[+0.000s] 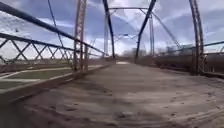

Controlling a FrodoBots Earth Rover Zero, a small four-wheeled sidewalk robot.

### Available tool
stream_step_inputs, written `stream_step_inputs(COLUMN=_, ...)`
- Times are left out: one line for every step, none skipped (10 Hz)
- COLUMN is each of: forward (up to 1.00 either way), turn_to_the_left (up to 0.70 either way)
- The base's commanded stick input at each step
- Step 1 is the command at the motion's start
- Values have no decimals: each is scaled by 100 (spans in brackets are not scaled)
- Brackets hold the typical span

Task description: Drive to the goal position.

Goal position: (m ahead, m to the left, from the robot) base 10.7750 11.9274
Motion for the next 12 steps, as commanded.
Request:
stream_step_inputs(forward=100, turn_to_the_left=1)
stream_step_inputs(forward=100, turn_to_the_left=1)
stream_step_inputs(forward=100, turn_to_the_left=1)
stream_step_inputs(forward=100, turn_to_the_left=1)
stream_step_inputs(forward=100, turn_to_the_left=1)
stream_step_inputs(forward=100, turn_to_the_left=1)
stream_step_inputs(forward=100, turn_to_the_left=1)
stream_step_inputs(forward=100, turn_to_the_left=1)
stream_step_inputs(forward=100, turn_to_the_left=1)
stream_step_inputs(forward=100, turn_to_the_left=1)
stream_step_inputs(forward=100, turn_to_the_left=1)
stream_step_inputs(forward=100, turn_to_the_left=-1)
